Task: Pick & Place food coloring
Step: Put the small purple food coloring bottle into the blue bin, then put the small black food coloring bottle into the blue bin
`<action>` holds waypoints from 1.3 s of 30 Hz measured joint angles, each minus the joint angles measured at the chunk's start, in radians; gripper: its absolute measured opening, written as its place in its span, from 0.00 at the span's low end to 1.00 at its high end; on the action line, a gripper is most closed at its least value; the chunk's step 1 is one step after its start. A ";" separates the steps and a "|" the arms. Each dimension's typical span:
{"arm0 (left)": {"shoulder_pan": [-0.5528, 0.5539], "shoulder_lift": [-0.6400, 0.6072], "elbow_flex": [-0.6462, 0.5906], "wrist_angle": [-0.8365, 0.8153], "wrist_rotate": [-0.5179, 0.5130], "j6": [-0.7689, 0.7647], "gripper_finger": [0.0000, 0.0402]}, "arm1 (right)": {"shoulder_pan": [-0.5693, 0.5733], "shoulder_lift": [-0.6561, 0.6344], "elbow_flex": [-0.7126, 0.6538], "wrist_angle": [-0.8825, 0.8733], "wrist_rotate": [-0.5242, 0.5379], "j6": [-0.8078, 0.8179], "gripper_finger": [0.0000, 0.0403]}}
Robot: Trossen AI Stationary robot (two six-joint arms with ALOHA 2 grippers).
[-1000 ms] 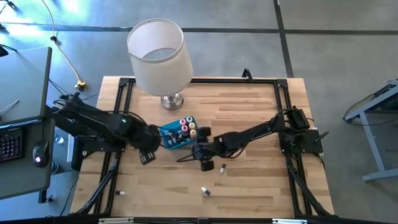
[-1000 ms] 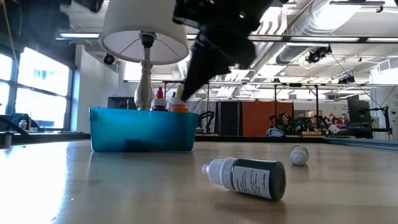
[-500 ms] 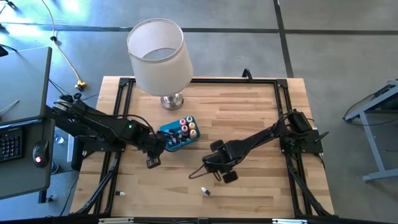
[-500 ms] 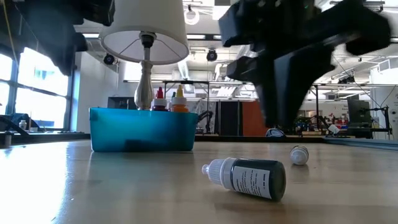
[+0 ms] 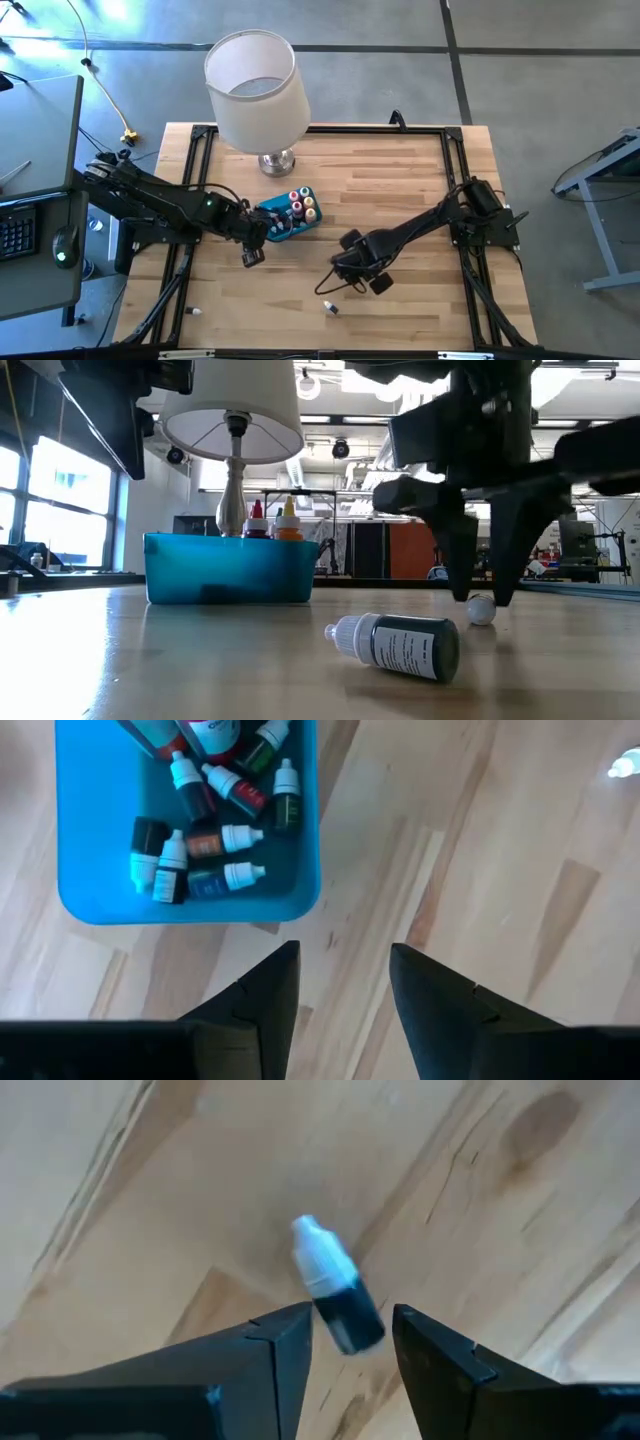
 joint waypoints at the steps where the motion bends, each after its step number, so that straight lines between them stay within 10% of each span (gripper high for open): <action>1: 0.000 0.000 0.000 0.000 0.000 0.000 0.38 | -0.004 0.000 -0.015 0.028 0.000 -0.009 0.34; 15: 0.000 0.000 0.000 0.000 0.004 0.002 0.38 | -0.058 -0.004 -0.116 0.246 -0.062 -0.001 0.16; 24: 0.000 -0.043 0.086 -0.077 -0.003 0.002 0.38 | -0.133 0.002 0.081 0.533 0.182 0.025 0.18; 31: 0.000 -0.141 0.244 -0.339 -0.207 0.005 0.38 | -0.207 0.030 0.130 0.834 0.254 0.026 0.20; 39: 0.000 -0.259 0.266 -0.409 -0.330 0.001 0.38 | -0.223 0.204 0.341 0.654 0.304 -0.029 0.21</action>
